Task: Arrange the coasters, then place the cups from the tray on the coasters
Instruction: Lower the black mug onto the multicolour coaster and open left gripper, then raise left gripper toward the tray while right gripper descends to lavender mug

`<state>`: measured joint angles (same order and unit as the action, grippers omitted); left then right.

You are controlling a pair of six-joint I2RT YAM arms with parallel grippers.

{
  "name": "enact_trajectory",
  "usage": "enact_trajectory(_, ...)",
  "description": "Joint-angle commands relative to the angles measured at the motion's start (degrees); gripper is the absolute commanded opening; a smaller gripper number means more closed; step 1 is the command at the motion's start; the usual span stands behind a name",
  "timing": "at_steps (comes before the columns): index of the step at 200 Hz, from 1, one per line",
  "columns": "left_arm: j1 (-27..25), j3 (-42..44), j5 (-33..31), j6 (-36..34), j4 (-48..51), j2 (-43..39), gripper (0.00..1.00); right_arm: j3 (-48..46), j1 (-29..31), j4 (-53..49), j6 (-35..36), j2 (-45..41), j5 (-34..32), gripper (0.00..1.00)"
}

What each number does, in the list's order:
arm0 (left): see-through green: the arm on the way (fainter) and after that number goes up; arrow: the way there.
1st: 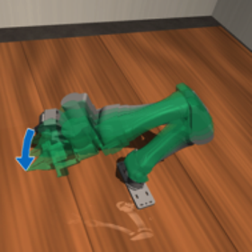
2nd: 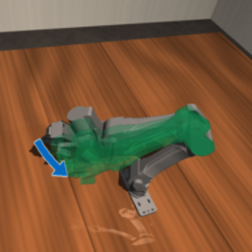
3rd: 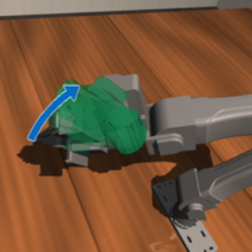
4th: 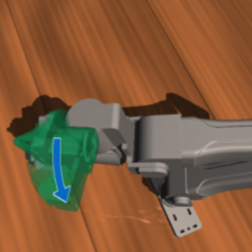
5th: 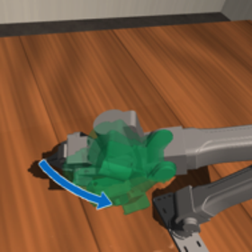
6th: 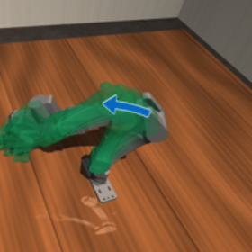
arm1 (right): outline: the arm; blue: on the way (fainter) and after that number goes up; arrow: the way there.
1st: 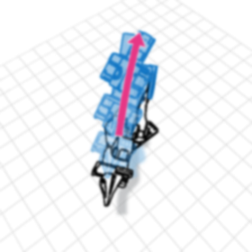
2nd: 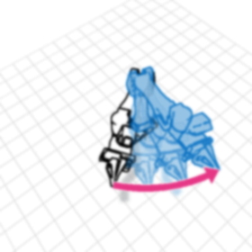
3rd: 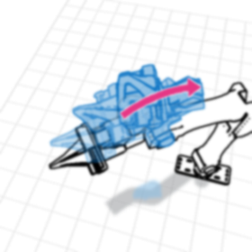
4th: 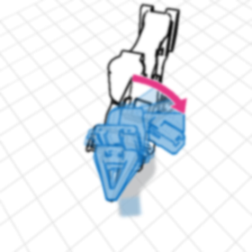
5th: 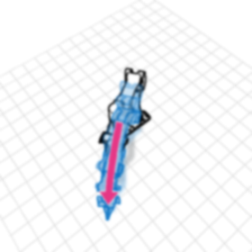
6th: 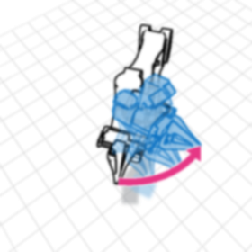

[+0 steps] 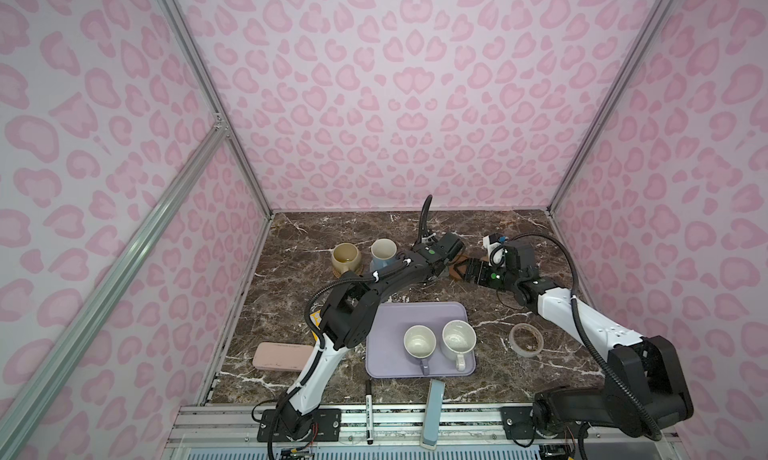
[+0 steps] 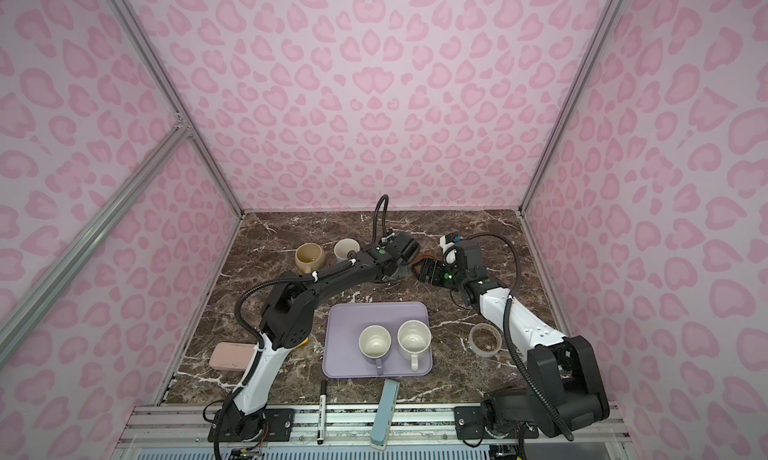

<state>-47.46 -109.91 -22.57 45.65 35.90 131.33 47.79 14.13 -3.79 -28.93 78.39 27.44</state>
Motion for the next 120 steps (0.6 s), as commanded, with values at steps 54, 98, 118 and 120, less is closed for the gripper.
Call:
enact_trajectory(54, -0.04, 4.14, -1.88, 0.93, -2.56, -5.14, 0.44, 0.44, 0.18, -1.12, -0.33, -1.31, 0.85, 0.94)
enact_trajectory(98, -0.33, 11.62, -1.15, 0.69, -8.00, -13.47, 0.66, 0.61, 1.75, -6.55, 0.87, -5.13, -1.93, 0.97)
enact_trajectory(118, -0.30, 17.50, 0.50, 0.74, -11.36, -19.80, 0.75, 0.52, 3.45, -11.00, 2.89, -8.13, -3.26, 0.97)
enact_trajectory(120, -0.29, 18.23, 0.64, 0.73, -11.73, -20.39, 0.77, 0.61, 3.78, -11.57, 3.13, -8.46, -3.64, 0.97)
